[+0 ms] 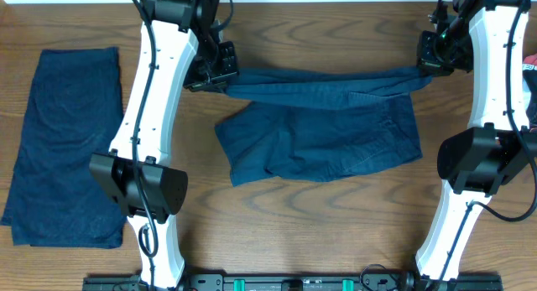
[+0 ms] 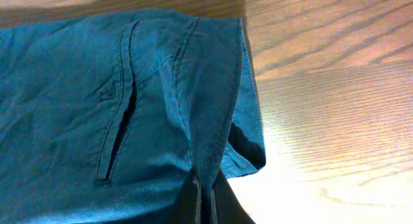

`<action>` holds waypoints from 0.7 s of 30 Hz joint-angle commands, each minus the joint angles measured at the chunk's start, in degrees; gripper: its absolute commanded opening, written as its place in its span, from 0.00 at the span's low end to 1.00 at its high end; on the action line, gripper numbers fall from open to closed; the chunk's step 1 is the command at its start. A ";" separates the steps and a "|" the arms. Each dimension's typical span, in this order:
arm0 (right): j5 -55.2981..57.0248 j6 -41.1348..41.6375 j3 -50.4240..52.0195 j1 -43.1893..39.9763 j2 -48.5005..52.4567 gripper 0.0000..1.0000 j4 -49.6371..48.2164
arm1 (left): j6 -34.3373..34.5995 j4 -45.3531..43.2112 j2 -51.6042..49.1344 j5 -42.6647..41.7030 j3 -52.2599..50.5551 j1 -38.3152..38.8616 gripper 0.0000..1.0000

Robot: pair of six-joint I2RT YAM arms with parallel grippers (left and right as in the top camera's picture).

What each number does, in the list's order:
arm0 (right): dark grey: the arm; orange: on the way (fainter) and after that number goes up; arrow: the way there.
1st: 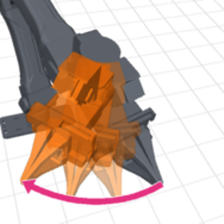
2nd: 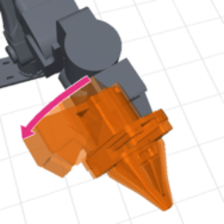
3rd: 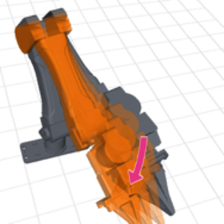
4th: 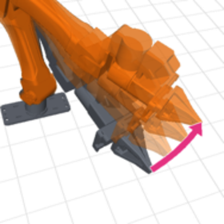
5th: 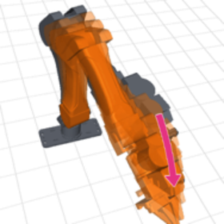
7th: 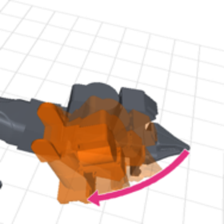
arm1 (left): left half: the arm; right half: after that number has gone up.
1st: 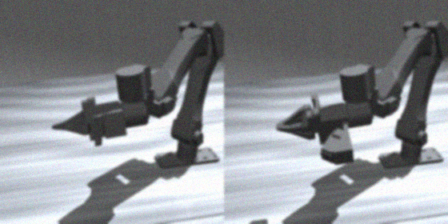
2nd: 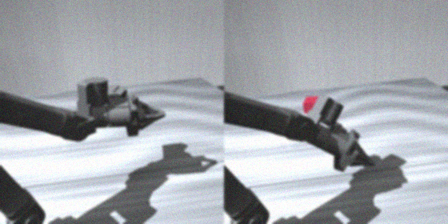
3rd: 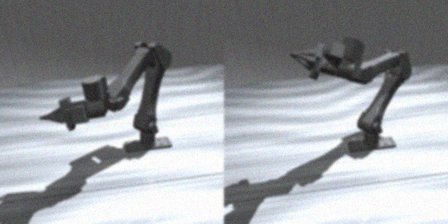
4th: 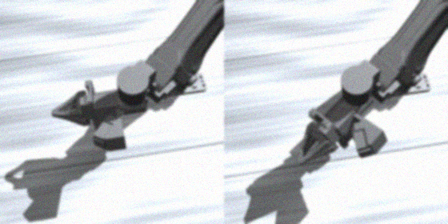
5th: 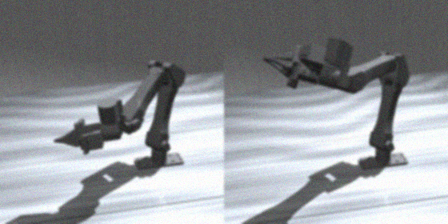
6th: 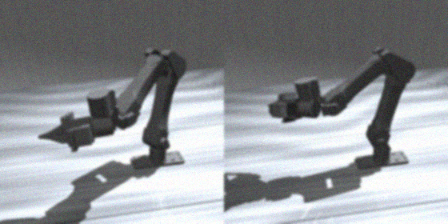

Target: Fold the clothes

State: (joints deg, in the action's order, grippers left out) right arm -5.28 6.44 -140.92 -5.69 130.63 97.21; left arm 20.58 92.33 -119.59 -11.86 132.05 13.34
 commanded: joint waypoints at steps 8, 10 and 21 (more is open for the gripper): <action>0.28 -0.94 2.27 -0.48 -1.97 0.01 0.13 | 1.25 4.46 1.25 2.01 -5.07 1.36 0.06; 0.33 -0.79 4.11 -0.22 -2.86 0.01 0.13 | 2.78 4.44 1.53 4.74 -6.71 2.05 0.06; 0.55 0.57 24.98 1.57 -14.45 0.01 -2.54 | 6.25 -3.87 10.69 8.02 -20.65 5.40 0.06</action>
State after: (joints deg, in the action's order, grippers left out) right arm -5.30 6.50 -120.22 -4.95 119.35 95.31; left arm 24.80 89.62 -113.12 -5.52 115.52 18.13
